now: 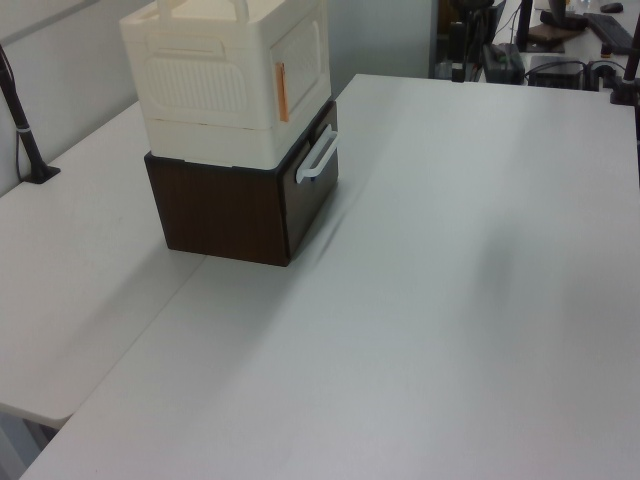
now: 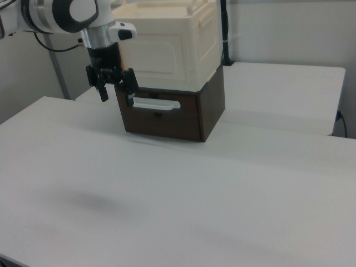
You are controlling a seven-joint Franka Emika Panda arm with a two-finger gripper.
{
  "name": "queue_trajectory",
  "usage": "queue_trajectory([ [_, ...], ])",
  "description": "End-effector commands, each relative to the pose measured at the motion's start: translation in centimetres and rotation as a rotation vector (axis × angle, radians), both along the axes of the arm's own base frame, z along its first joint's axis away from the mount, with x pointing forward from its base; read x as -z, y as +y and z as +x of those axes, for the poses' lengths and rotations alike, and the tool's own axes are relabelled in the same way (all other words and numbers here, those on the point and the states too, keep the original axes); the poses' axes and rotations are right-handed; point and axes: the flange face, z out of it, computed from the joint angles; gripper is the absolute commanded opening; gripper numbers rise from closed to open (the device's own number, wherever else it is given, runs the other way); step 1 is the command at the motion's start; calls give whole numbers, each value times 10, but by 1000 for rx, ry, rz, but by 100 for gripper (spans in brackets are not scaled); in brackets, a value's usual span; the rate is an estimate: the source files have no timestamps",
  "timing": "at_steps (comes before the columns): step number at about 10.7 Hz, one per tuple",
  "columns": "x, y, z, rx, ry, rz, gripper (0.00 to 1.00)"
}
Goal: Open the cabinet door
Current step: 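Raise the gripper and move it toward the cream cabinet door's edge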
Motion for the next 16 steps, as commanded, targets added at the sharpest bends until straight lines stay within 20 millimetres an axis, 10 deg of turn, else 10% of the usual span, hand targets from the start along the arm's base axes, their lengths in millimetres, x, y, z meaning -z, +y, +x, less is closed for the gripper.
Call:
queue_trajectory([
  [1,2,3,-5,-10,2,-15,100],
  [13,-3,26,24,-85,-161,7,100],
  [16,-16,71,44,-142,-283,16,100],
])
